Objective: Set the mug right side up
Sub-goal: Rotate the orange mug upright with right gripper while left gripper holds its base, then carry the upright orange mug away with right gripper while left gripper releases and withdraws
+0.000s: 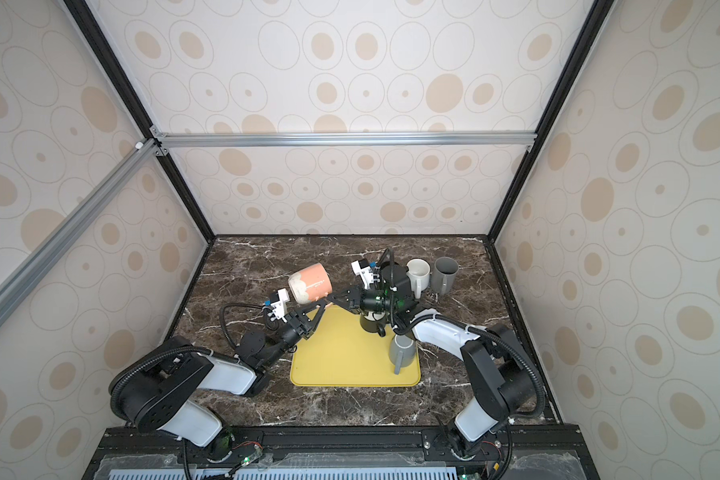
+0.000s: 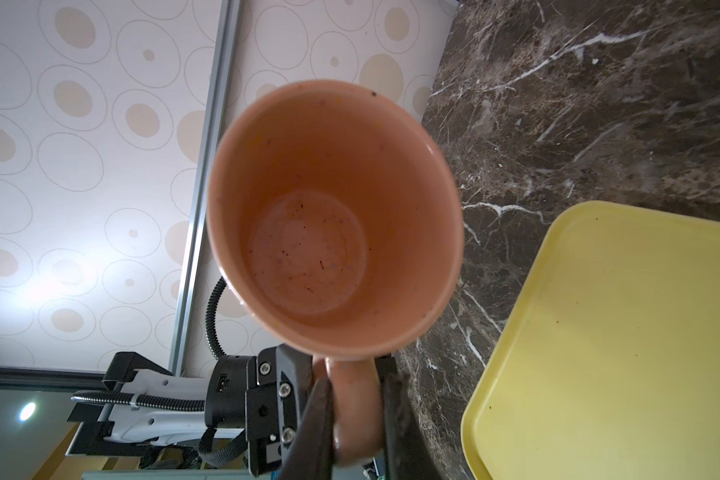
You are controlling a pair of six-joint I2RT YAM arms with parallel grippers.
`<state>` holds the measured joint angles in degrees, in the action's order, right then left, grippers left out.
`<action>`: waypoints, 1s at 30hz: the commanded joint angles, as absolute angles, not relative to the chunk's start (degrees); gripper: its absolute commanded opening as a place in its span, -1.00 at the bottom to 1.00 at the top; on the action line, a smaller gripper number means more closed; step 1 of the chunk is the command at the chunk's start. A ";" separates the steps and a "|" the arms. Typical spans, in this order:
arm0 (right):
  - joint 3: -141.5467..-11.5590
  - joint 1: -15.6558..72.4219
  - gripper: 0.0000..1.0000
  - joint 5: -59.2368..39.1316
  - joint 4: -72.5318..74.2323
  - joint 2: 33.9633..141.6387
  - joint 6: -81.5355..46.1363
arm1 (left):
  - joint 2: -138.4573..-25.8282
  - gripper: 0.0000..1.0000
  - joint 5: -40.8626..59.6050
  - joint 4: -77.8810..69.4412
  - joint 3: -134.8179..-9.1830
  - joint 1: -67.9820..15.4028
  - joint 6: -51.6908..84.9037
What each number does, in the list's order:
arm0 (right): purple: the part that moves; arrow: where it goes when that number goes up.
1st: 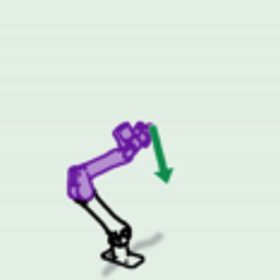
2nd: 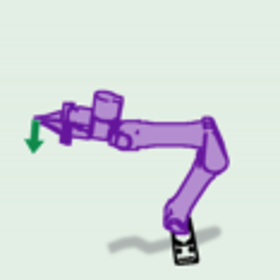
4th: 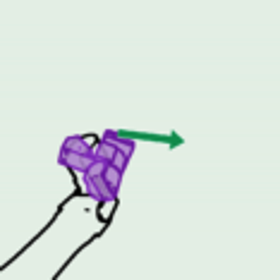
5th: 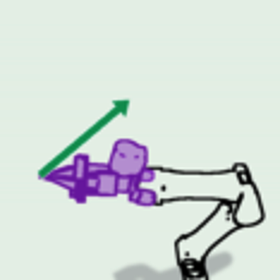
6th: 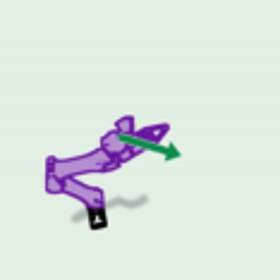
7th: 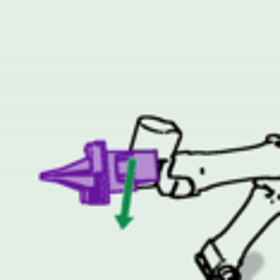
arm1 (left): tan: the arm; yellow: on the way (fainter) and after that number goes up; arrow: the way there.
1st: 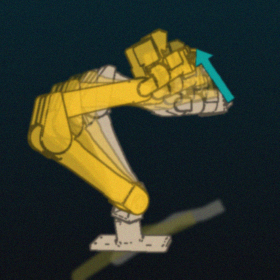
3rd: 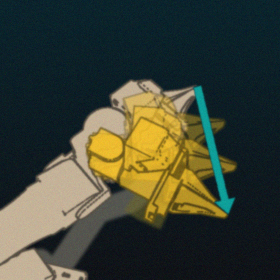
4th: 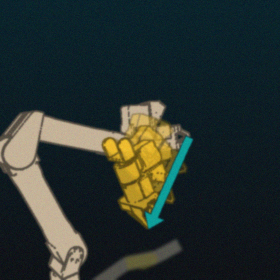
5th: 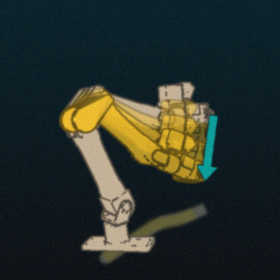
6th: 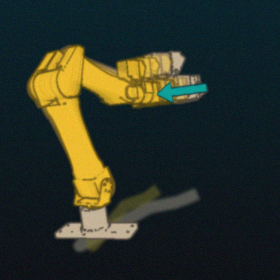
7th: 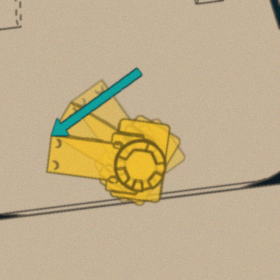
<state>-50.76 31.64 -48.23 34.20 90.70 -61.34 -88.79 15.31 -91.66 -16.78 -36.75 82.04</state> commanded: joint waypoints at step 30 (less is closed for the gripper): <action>-54.41 35.00 -1.00 -45.13 30.94 84.24 -59.42 | -84.62 1.00 18.41 -105.20 -13.55 -36.77 78.49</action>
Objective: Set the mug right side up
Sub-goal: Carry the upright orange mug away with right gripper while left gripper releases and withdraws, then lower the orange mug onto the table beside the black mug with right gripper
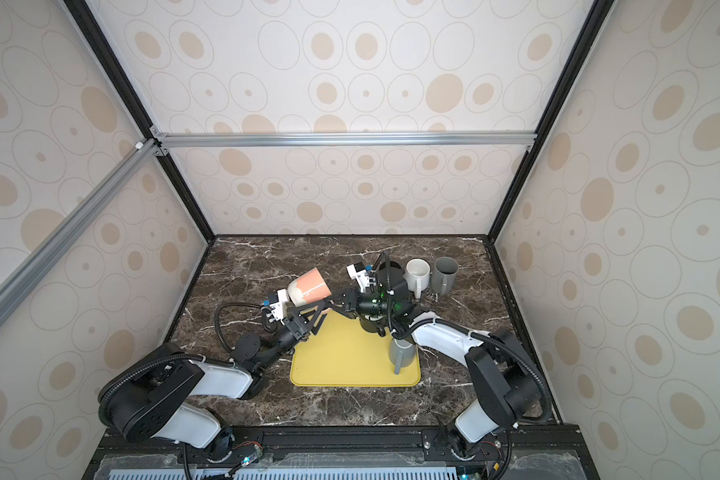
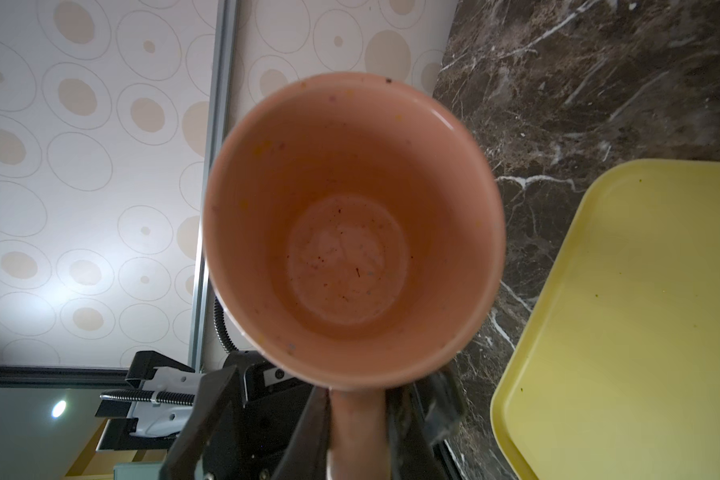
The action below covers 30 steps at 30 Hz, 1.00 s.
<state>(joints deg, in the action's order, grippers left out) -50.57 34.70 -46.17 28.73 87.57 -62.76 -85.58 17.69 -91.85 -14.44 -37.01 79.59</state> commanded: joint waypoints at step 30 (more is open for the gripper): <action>-87.66 36.76 -1.00 14.61 -15.50 101.41 -19.16 | -37.72 1.00 -5.30 -17.36 -23.51 -33.42 44.19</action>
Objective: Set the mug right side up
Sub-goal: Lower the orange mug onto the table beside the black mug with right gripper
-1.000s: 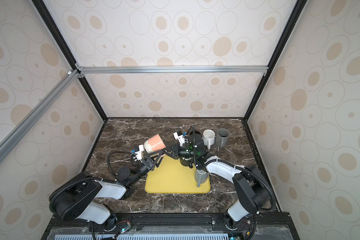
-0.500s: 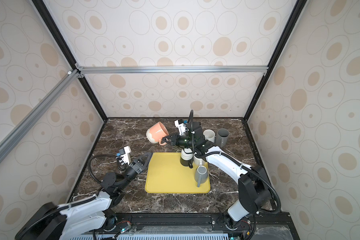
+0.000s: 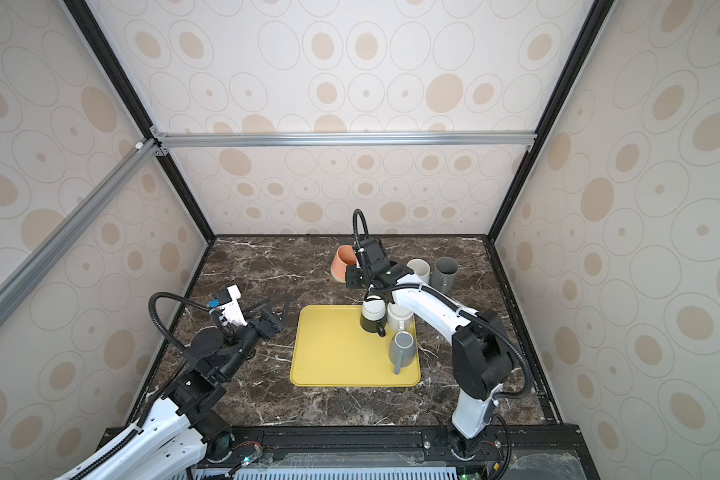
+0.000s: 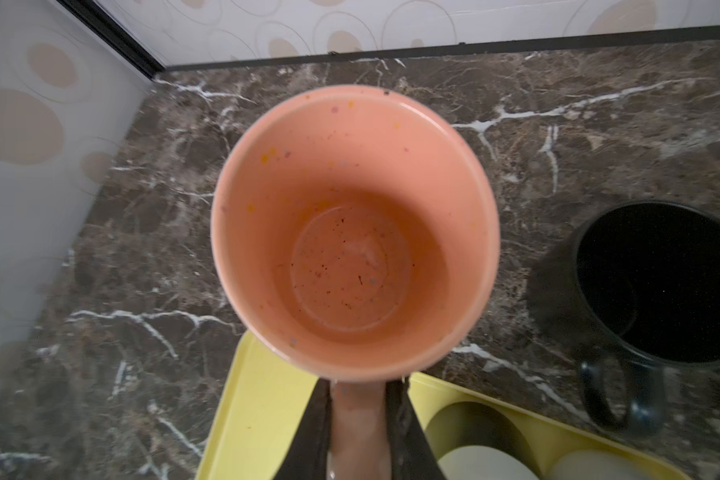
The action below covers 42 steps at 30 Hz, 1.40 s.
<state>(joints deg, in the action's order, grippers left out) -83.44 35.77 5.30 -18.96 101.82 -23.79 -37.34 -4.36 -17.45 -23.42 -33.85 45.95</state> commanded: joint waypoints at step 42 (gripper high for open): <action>-93.52 34.21 -1.00 19.39 -18.98 116.94 -19.95 | -36.40 1.00 -3.60 -20.22 -19.51 -33.49 44.89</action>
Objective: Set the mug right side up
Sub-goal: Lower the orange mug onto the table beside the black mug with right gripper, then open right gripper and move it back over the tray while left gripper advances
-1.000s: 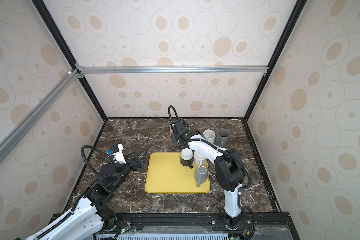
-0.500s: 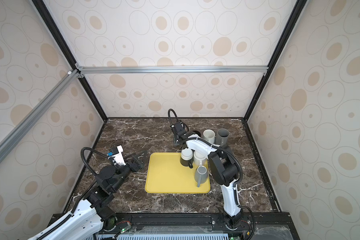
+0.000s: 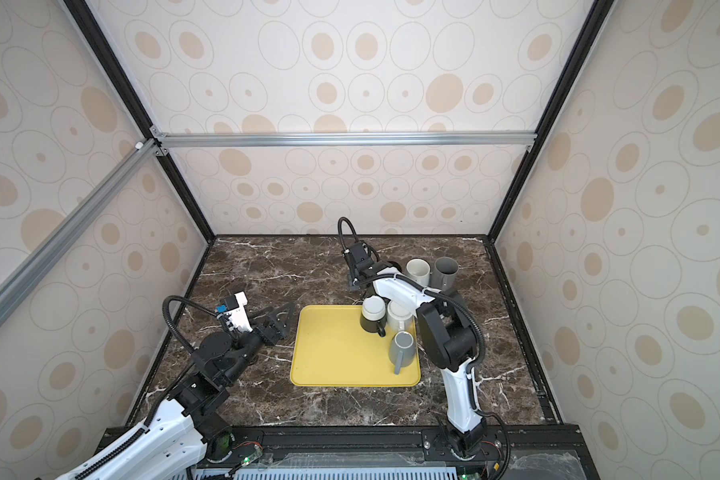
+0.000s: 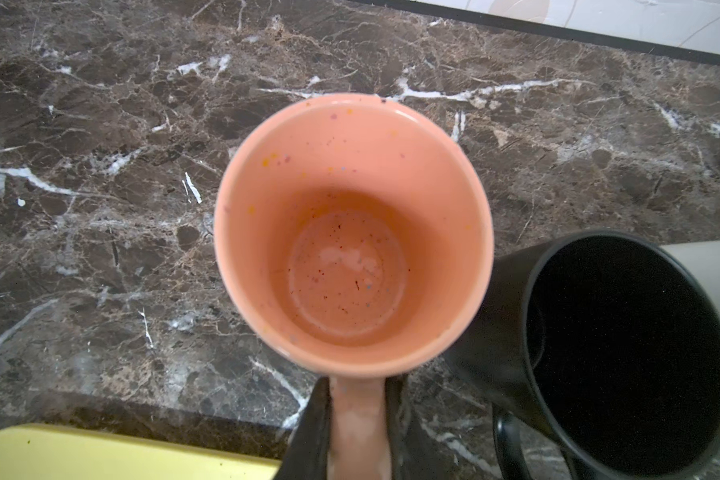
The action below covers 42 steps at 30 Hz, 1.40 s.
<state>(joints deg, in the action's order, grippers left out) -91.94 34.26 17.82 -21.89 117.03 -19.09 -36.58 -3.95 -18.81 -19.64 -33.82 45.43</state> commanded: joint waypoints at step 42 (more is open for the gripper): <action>-87.74 34.26 -0.41 15.11 -21.97 110.80 -19.95 | -36.91 1.00 -2.99 -19.38 -17.51 -33.49 44.74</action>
